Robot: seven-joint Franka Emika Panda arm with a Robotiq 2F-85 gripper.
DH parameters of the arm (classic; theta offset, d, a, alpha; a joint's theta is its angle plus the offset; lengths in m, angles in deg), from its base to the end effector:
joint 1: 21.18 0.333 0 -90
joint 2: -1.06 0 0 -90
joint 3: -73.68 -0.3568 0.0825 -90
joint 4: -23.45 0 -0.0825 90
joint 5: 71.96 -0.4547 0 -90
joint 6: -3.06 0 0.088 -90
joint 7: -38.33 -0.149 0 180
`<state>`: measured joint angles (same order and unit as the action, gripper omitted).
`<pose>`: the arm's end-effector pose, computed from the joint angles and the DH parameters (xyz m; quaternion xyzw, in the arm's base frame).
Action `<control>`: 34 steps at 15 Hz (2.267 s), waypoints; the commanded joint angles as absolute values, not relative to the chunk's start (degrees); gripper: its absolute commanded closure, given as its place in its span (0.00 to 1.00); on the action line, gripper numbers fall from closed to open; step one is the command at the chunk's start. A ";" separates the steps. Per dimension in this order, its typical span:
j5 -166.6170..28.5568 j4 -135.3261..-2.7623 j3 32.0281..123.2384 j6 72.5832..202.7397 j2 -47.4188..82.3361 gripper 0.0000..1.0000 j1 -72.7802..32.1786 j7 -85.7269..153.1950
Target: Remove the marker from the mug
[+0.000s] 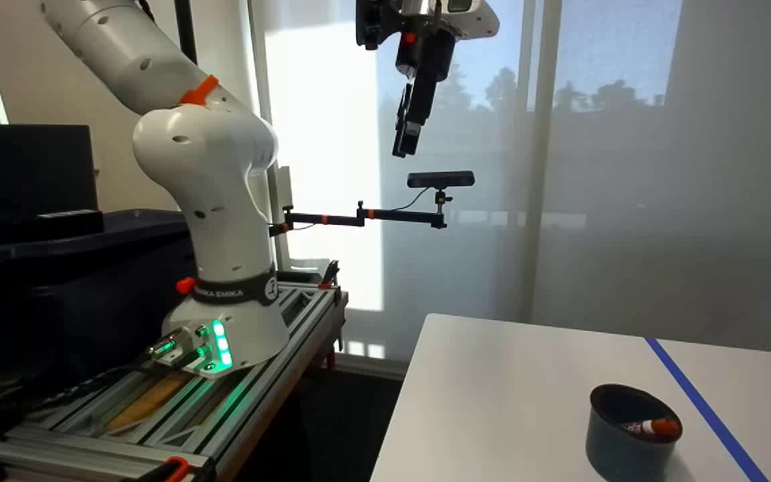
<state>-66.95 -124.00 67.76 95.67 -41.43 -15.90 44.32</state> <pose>0.3310 0.0517 0.4500 0.9814 0.1378 -0.1064 0.0812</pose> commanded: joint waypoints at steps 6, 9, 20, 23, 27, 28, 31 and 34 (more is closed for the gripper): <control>-66.59 -123.90 68.42 95.55 -41.33 0.00 -15.07 43.86; -66.82 -124.18 68.99 95.90 -41.93 0.00 -14.74 44.95; -75.71 -125.48 70.09 126.61 -26.17 0.00 -18.00 31.11; -77.04 -125.93 69.62 136.48 -21.40 0.00 -19.16 26.20; -76.45 -125.73 69.14 147.95 -14.49 0.00 -20.96 19.14; -76.06 -125.68 68.97 150.67 -12.86 0.00 -21.45 17.12; -73.74 -125.23 68.25 157.95 -7.89 0.00 -23.31 10.58; -69.07 -124.41 67.69 164.10 -2.90 0.00 -25.50 1.71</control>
